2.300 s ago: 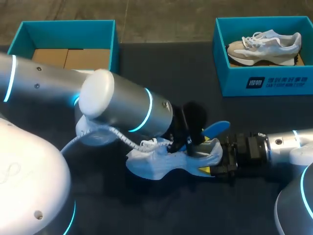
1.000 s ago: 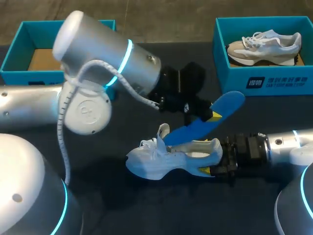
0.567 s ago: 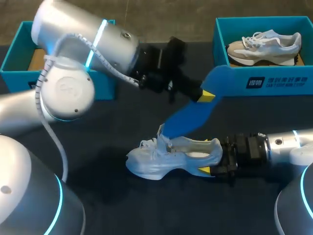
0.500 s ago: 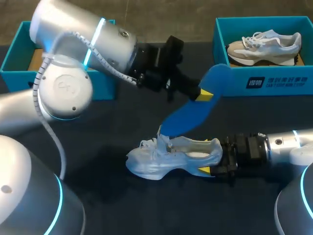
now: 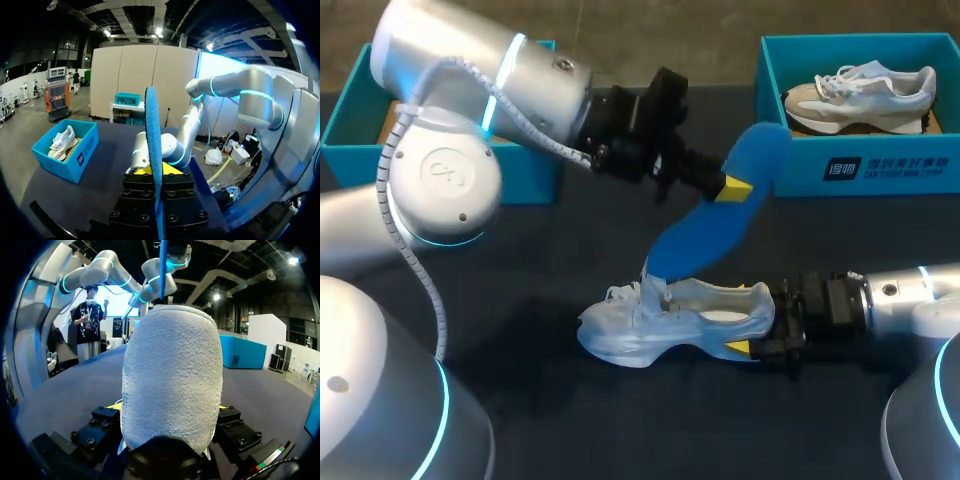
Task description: Take the shoe out of the shoebox, open the shoe tongue, remove and reinsert the insole, then place the shoe into the shoebox
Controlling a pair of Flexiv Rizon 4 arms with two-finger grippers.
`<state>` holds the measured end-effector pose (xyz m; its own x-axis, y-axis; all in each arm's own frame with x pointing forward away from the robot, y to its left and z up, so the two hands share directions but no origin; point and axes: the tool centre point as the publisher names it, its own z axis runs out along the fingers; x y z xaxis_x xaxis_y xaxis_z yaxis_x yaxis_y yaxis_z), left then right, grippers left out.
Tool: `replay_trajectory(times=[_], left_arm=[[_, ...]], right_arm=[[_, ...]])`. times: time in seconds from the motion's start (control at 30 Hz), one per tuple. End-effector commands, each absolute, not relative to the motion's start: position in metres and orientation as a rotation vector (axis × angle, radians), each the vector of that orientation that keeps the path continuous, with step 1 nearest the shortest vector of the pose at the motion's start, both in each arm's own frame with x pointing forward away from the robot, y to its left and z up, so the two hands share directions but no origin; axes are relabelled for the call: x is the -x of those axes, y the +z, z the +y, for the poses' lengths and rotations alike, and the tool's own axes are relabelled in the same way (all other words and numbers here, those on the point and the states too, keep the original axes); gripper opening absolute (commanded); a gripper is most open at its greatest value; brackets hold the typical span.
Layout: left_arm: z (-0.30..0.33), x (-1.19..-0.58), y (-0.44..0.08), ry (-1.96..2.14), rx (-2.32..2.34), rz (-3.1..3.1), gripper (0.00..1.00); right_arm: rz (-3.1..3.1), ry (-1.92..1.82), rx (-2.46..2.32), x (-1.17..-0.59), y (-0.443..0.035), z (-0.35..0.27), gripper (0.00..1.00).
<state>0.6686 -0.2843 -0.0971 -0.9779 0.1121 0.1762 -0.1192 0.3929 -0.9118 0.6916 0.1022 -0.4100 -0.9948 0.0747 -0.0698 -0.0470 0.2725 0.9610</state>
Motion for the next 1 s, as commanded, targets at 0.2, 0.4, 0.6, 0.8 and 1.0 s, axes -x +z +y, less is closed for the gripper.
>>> replay_trajectory(times=[0.2, 0.4, 0.6, 0.8, 1.0], left_arm=[[-0.245, -0.654, -0.078, 1.813, -0.062, -2.216, 0.0], [-0.231, -0.648, -0.054, 1.897, -0.127, -2.175, 0.0], [-0.231, -0.648, -0.054, 1.897, -0.127, -2.175, 0.0], [-0.231, -0.648, -0.054, 1.897, -0.127, -2.175, 0.0], [-0.224, -0.649, -0.046, 1.931, -0.178, -2.085, 0.0]], right_arm=[[2.426, 1.83, -0.028, -0.69, -0.409, 0.104, 0.0], [2.426, 1.83, -0.028, -0.69, -0.409, 0.104, 0.0], [2.426, 1.83, -0.028, -0.69, -0.409, 0.104, 0.0], [2.426, 1.83, -0.028, -0.69, -0.409, 0.104, 0.0], [2.426, 1.83, -0.028, -0.69, -0.409, 0.104, 0.0]])
